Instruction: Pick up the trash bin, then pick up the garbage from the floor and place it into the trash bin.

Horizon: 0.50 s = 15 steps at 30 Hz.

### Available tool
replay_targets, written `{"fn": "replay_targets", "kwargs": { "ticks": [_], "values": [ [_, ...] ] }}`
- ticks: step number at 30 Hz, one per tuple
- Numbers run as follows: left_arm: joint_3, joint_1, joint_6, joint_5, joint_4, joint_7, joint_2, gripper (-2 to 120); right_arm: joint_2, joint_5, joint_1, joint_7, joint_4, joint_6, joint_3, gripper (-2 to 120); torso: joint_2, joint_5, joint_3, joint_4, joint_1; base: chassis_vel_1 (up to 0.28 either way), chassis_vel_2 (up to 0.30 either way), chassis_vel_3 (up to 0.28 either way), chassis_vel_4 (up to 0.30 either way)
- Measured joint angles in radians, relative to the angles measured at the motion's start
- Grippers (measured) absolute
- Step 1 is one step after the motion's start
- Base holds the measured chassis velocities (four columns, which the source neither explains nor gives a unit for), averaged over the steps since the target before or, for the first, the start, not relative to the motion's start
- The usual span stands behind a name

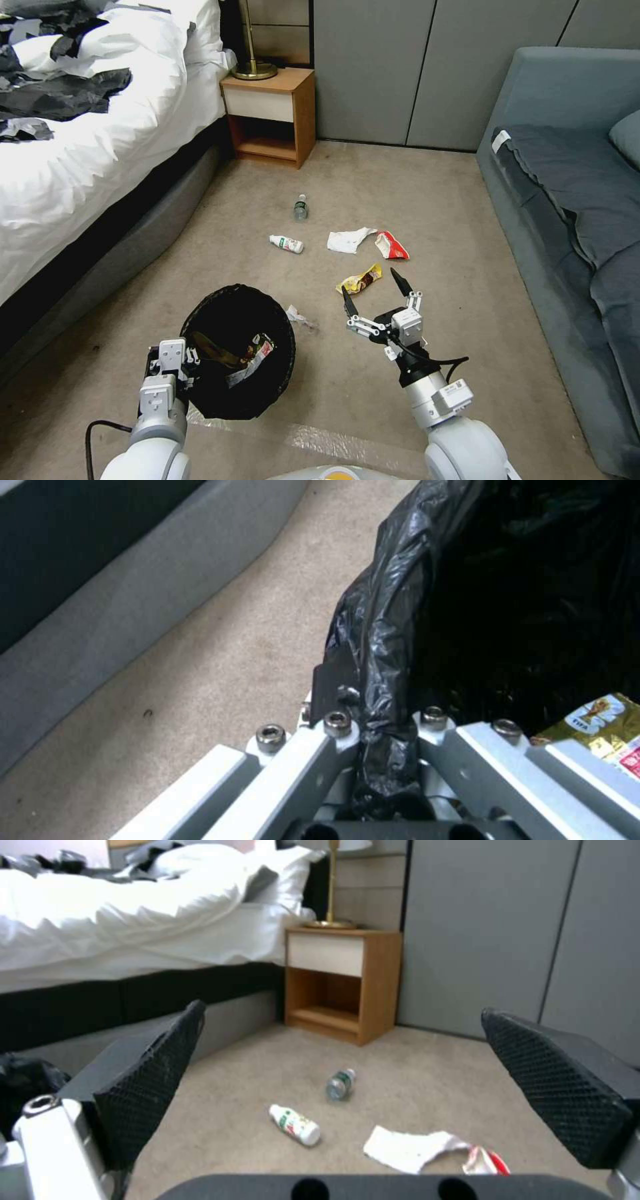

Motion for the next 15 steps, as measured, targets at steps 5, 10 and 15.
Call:
{"fn": "replay_targets", "kwargs": {
  "ticks": [5, 10, 15],
  "values": [
    [0.0, 0.003, -0.002, 0.0, -0.006, 0.0, 0.0, 0, 0.007, -0.001, 0.003, 0.002, -0.017, 0.004, 0.003, 100, 0.0, -0.0001, 0.0, 0.0, 0.0, 0.0, 0.0, 0.0, 0.0],
    [0.002, 0.004, -0.003, 0.0, -0.008, 0.0, -0.002, 0, 0.009, 0.001, 0.011, 0.001, -0.02, 0.004, 0.005, 100, 0.0, -0.0001, 0.0, 0.0, 0.0, 0.0, 0.0, 0.0, 0.0],
    [0.002, 0.005, -0.004, 0.001, -0.008, 0.0, -0.003, 0, 0.009, 0.001, 0.016, -0.003, -0.026, 0.01, 0.009, 100, 0.0, -0.0001, 0.0, 0.0, 0.0, 0.0, 0.0, 0.0, 0.0]
  ]
}}
